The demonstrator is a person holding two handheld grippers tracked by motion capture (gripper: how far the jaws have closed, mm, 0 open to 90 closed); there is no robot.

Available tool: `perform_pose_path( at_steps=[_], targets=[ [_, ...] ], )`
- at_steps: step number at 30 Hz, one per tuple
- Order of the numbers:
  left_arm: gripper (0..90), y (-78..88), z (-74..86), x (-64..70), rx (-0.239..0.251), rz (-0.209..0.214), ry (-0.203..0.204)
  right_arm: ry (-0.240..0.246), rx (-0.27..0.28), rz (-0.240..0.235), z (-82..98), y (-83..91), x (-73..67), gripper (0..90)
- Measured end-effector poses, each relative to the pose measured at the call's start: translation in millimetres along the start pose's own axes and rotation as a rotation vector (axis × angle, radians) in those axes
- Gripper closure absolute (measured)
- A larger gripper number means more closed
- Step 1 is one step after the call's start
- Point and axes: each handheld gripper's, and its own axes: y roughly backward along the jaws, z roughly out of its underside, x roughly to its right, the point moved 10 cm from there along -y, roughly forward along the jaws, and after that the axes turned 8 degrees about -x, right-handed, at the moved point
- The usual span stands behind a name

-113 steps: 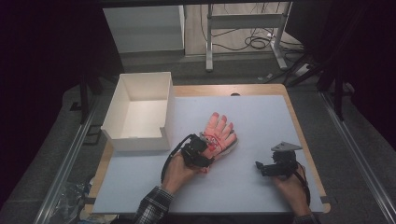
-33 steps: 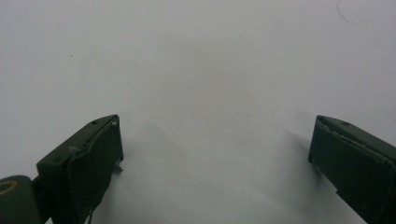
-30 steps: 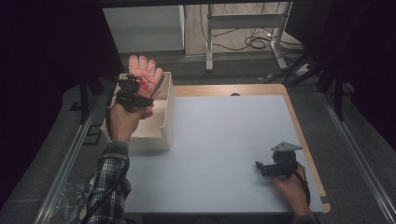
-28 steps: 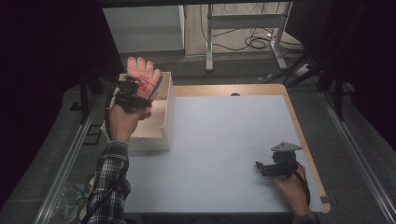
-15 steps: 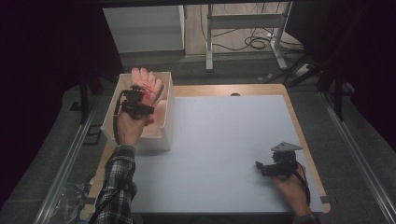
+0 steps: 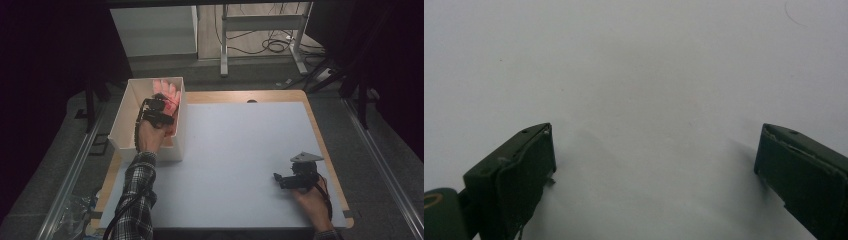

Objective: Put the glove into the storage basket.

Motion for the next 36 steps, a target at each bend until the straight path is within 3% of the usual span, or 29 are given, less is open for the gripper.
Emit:
perform_pose_path(
  at_steps=[12, 19, 21, 27, 36],
  targets=[
    [37.6, -16.4, 5.1, 5.7, -0.110, 0.000, -0.028, 0.000, 0.000, 0.000, 0.0, 0.0, 0.0, 3.4],
    [21.5, -22.2, 9.8, 1.2, -0.164, -0.016, -0.060, 0.000, 0.000, 0.000, 0.0, 0.0, 0.0, 3.4],
    [16.2, -20.5, 9.8, 0.0, -0.154, -0.007, -0.064, 0.000, 0.000, 0.000, 0.0, 0.0, 0.0, 3.4],
    [15.4, -12.6, 10.3, 0.2, -0.159, -0.013, -0.075, 0.000, 0.000, 0.000, 0.0, 0.0, -0.1, 3.4],
    [10.1, 2.0, 10.1, -0.2, -0.120, 0.027, -0.060, 0.000, 0.000, 0.000, 0.0, 0.0, -0.1, 3.4]
  ],
)
